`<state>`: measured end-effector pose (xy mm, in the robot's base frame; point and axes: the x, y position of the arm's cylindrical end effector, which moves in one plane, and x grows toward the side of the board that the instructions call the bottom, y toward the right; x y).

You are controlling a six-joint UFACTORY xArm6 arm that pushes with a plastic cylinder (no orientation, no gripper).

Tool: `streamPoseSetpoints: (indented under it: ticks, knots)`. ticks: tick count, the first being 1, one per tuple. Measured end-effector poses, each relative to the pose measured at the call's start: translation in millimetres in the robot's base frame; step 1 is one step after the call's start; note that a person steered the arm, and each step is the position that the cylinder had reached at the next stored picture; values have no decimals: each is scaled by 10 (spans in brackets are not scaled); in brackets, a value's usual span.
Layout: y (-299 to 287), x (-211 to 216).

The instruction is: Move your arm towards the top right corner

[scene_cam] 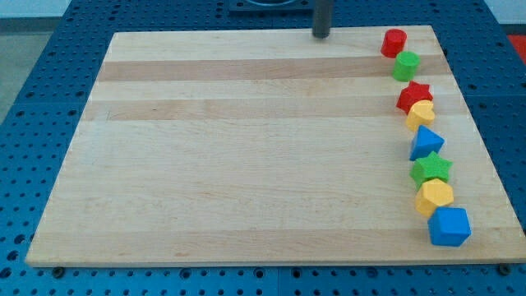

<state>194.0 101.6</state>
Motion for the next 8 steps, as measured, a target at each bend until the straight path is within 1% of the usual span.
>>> streamPoseSetpoints:
  ticks: [4,6,7,8]
  knots:
    - [177,-17]
    - [362,-24]
    - [866,-29]
    - [1194,-28]
